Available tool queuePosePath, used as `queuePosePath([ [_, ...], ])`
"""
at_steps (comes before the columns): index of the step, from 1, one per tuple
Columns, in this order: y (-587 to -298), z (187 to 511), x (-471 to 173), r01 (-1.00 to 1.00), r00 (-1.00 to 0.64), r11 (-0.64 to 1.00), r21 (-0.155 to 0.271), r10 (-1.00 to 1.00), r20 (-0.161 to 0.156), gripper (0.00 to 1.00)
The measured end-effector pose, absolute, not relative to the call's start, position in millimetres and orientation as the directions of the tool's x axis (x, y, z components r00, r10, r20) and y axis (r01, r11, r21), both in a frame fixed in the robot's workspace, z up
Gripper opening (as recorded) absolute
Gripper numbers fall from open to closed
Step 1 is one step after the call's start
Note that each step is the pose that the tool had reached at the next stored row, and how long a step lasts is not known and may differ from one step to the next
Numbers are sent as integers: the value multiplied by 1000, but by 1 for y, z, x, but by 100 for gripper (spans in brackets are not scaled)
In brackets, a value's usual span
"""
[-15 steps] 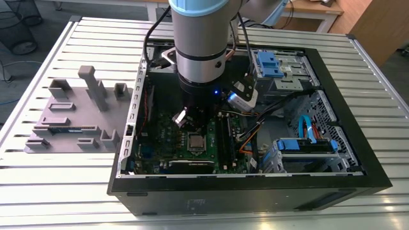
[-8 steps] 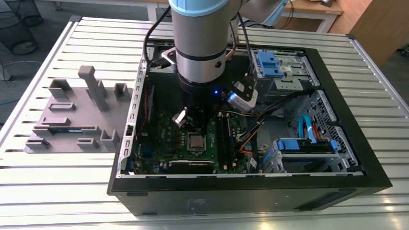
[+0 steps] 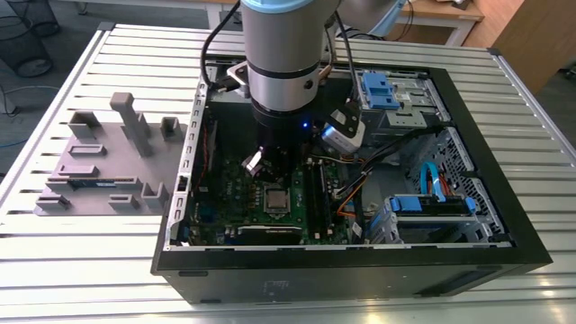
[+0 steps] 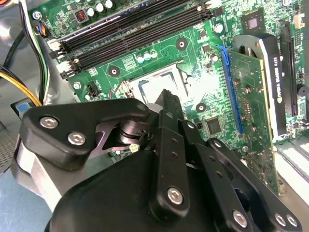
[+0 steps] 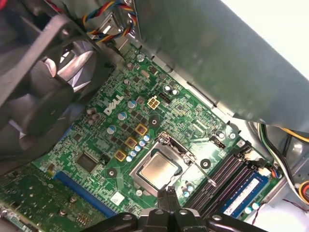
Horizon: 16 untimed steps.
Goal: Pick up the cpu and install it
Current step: 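Install the first cpu locking lever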
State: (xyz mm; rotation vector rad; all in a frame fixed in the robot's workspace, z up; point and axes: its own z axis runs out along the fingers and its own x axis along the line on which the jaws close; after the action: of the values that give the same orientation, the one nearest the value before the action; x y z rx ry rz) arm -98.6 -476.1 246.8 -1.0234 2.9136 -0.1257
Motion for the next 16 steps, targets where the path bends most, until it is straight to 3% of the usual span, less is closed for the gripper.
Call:
queuePosePath([
  [16, -472, 257, -99, -622, -780, 779, -85, -626, -29, 11],
])
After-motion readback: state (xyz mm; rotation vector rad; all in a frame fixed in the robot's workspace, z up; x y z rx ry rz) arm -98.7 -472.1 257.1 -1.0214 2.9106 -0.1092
